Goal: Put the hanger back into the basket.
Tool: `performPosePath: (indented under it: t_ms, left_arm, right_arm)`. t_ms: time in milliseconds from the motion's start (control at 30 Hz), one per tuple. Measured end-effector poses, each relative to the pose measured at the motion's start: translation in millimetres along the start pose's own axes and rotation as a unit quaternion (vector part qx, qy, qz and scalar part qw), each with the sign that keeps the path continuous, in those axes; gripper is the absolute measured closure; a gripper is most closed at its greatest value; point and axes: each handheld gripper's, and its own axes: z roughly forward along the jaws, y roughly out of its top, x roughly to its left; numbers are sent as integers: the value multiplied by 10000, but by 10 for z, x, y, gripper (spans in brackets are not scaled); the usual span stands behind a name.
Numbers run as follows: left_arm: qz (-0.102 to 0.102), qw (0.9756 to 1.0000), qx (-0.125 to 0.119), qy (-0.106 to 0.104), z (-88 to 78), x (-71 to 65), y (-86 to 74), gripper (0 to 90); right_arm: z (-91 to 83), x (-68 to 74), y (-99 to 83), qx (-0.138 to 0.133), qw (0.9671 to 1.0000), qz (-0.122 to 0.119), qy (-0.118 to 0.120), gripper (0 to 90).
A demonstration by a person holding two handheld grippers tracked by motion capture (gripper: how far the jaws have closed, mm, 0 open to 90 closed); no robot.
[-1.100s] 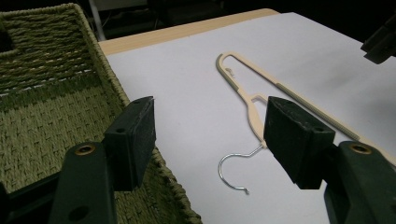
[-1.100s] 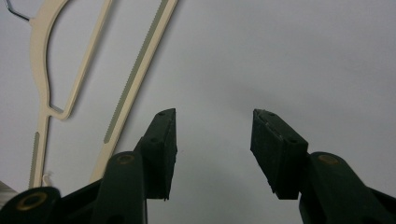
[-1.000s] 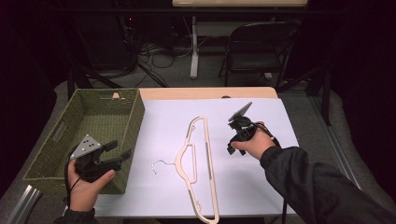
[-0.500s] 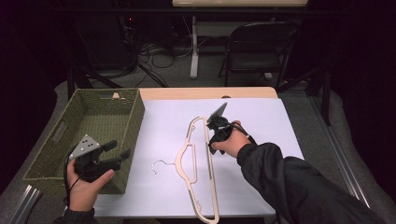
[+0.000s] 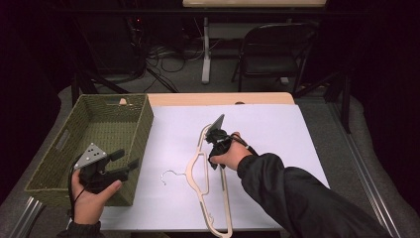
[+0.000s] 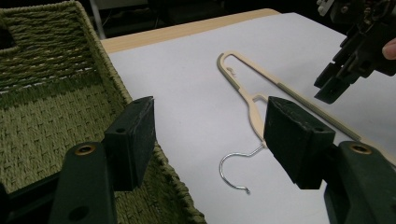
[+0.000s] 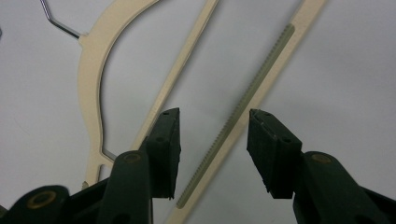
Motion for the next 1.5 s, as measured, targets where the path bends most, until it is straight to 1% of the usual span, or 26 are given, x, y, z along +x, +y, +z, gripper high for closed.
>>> performPosePath:
  t_ms: [33,167,200,233,267,300,333,367,400,433,533,567,600,633,667,700,900,933,967,1033,1100,1167,1200,1233,1267,1500]
  left_arm:
    - [14,10000,-1,1,-2,0,1,343]
    - [9,10000,2,6,-2,9,-2,343]
    - [-10,10000,4,11,-1,9,-4,342]
    - [-14,10000,0,15,0,11,-5,342]
    - [-19,10000,-1,14,2,11,-6,342]
    - [-19,10000,-2,14,2,11,-6,342]
    - [-15,10000,0,15,2,10,-5,342]
    - [-11,10000,1,9,2,10,-4,343]
    - [-13,10000,-4,6,1,9,-4,343]
    - [-13,10000,-4,6,1,9,-4,342]
    - [-16,10000,3,6,5,8,-6,342]
    - [-19,10000,6,4,5,8,-7,342]
    - [-20,10000,9,8,5,9,-8,342]
    - [-21,10000,7,7,3,10,-7,343]
    - [-21,10000,7,7,3,10,-7,342]
    - [-21,10000,-3,5,2,11,-6,342]
    - [-23,10000,8,-6,2,15,-8,342]
    - [-22,10000,10,-5,3,15,-8,342]
    - [-24,10000,9,-6,4,15,-8,343]
    - [-25,10000,6,-8,3,16,-9,342]
    - [-34,10000,3,-8,3,16,-9,342]
    - [-38,10000,3,-12,3,18,-10,342]
    - [-37,10000,4,-11,4,18,-11,343]
    - [-41,10000,4,-13,5,19,-12,342]
    - [-43,10000,4,-17,6,20,-12,342]
    - [-49,10000,3,-21,6,20,-13,343]
  right_arm:
    - [-2,-4,26,285,9994,-179,-31,541]
    - [44,25,34,327,9994,-140,15,545]
    - [38,34,49,497,9986,-173,-54,546]
    - [118,47,24,47,9999,-69,97,546]
    - [118,47,24,47,9999,-69,97,546]
    - [66,67,81,740,9970,-222,-80,547]
    - [66,67,81,740,9970,-222,-80,547]
    - [198,119,39,114,9999,30,121,551]
    - [162,118,75,548,9983,-214,-24,552]
    - [200,131,68,414,9989,-212,66,552]
    - [232,165,74,410,9988,-256,71,552]
    - [145,177,139,1178,9919,-444,-150,552]
    - [258,190,82,439,9986,-275,96,551]
    - [313,232,66,253,9995,-139,104,550]
    - [313,232,66,253,9995,-139,104,550]
    - [301,223,86,430,9986,-289,78,548]
    - [354,281,111,524,9979,-373,50,516]
    - [362,301,106,518,9983,-280,16,513]
    - [347,285,129,711,9962,-499,6,509]
    - [383,312,110,541,9978,-380,44,508]
    - [400,325,108,514,9979,-398,-16,508]
    - [408,329,107,512,9979,-391,-17,508]
    - [395,322,121,669,9965,-506,-18,509]
    - [402,334,117,683,9965,-478,-60,509]
    - [418,341,109,624,9972,-414,23,510]
    - [427,353,108,579,9974,-424,-106,545]
